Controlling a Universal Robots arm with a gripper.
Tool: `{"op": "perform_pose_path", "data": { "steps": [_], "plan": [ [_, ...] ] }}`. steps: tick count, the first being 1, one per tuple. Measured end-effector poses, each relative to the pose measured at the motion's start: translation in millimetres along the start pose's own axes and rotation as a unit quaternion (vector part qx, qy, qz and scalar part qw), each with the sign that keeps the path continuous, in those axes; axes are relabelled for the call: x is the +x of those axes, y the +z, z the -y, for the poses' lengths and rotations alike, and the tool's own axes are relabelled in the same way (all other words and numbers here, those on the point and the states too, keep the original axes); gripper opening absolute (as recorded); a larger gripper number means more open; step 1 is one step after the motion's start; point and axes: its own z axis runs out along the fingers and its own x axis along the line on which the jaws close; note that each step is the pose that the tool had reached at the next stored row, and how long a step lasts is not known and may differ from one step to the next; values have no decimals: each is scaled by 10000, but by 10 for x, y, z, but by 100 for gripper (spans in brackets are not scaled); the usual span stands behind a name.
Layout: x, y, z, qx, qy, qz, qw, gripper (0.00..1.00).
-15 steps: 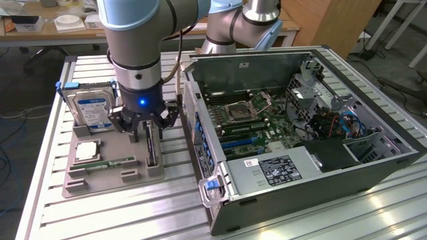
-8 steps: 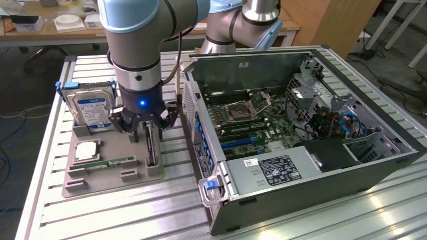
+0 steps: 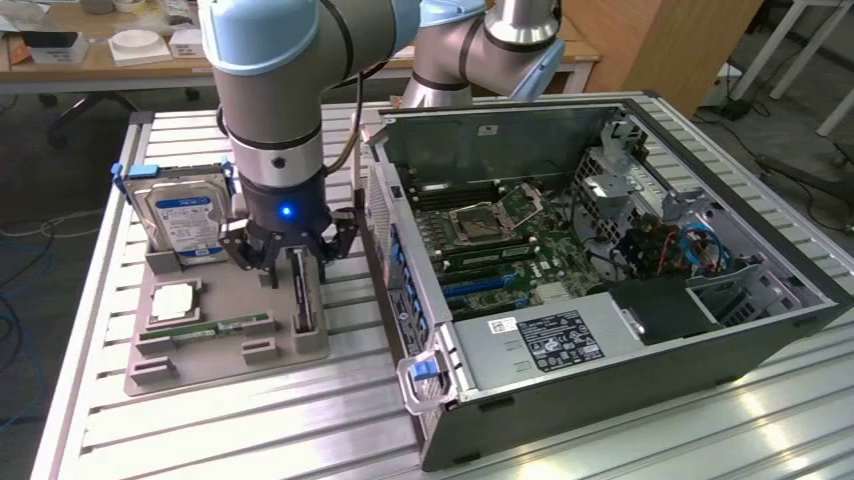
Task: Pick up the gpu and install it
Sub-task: 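Pick up the gpu and move the gpu toward the slot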
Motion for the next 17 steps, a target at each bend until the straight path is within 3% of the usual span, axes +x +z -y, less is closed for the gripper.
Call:
{"op": "perform_pose_path", "data": {
  "steps": [9, 11, 12, 17],
  "plan": [
    [-29, 19, 0, 0, 0, 1, 10000, 59],
    [-29, 19, 0, 0, 0, 0, 10000, 58],
    [-30, 19, 0, -1, -1, 1, 10000, 51],
    [-30, 19, 0, -1, -1, 1, 10000, 49]
  ]
}}
